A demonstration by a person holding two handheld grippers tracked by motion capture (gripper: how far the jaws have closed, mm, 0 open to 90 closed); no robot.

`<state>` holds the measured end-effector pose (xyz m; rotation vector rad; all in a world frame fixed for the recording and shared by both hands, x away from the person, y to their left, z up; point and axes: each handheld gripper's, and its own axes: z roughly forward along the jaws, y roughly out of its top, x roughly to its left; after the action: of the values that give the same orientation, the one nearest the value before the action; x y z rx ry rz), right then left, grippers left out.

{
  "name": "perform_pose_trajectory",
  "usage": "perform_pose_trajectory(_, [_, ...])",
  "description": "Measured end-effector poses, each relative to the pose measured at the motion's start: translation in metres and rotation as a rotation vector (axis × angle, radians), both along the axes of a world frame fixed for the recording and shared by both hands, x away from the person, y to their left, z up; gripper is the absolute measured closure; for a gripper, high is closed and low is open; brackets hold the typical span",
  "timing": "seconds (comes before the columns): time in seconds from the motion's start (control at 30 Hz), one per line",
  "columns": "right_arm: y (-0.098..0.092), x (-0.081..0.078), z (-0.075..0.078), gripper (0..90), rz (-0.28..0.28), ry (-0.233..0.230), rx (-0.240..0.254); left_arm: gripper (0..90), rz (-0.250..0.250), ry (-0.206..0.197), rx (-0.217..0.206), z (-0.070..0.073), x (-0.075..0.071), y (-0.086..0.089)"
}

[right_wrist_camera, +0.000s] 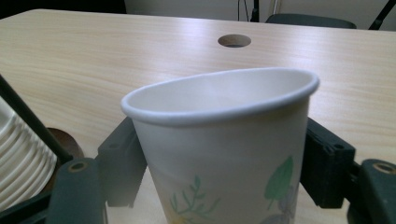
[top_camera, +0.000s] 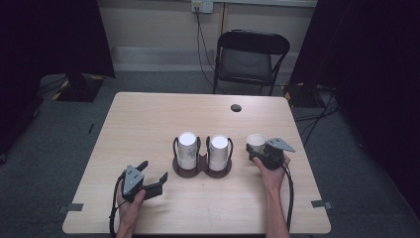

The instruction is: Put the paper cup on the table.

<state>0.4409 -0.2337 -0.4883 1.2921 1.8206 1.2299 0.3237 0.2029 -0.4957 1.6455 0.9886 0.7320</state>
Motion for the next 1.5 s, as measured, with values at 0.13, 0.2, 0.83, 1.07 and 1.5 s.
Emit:
perform_pose_trajectory(0.13, [-0.002, -0.005, 0.002, 25.9, 0.009, 0.032, -0.003, 15.8, 0.003, -0.008, 0.013, 0.0, -0.001, -0.001])
perform_pose_trajectory(0.2, [-0.003, -0.007, 0.002, 26.1, 0.01, 0.04, -0.004, 16.0, -0.005, -0.014, 0.009, 0.0, -0.001, -0.001])
perform_pose_trajectory(0.83, [-0.007, -0.015, -0.005, 13.6, -0.015, 0.112, 0.005, 15.8, 0.028, -0.007, 0.018, 0.0, -0.001, -0.002])
perform_pose_trajectory(1.07, [-0.007, -0.022, 0.001, 14.1, -0.027, 0.12, 0.021, 15.7, 0.043, 0.001, 0.01, 0.0, -0.001, -0.002])
perform_pose_trajectory(1.5, [-0.015, -0.064, 0.001, 14.1, -0.063, 0.057, 0.068, 15.7, 0.073, 0.005, 0.009, 0.0, 0.0, -0.002])
